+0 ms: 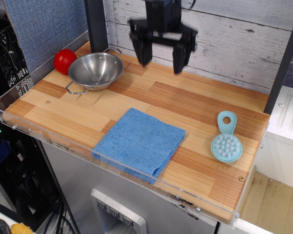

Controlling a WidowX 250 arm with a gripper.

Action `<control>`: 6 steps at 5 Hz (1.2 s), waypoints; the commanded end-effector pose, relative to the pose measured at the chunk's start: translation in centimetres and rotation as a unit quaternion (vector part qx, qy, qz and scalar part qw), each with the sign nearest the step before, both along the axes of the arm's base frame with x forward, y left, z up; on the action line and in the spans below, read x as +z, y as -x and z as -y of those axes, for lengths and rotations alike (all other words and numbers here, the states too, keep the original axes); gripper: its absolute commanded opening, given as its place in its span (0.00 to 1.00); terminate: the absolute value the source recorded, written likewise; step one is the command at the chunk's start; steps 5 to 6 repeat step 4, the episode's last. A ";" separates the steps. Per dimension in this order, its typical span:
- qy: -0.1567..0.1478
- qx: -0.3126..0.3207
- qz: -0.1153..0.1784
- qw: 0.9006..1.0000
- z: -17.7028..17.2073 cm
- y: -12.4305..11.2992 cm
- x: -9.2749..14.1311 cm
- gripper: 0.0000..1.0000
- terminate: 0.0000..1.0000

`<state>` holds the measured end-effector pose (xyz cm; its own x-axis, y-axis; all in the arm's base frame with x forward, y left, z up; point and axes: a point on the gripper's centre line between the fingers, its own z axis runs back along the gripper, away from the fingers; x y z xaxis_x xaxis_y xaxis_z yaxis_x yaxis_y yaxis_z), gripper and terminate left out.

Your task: Slide to blue cloth toward the edge of the counter.

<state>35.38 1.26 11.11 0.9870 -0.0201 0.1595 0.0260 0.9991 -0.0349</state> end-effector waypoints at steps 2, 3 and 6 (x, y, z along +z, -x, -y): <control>-0.013 -0.012 0.039 0.999 -1.8 1.9 7.2 1.00 0.00; -0.013 -0.012 0.039 0.999 -1.8 1.9 7.2 1.00 0.00; -0.013 -0.012 0.039 0.999 -1.8 1.9 7.2 1.00 1.00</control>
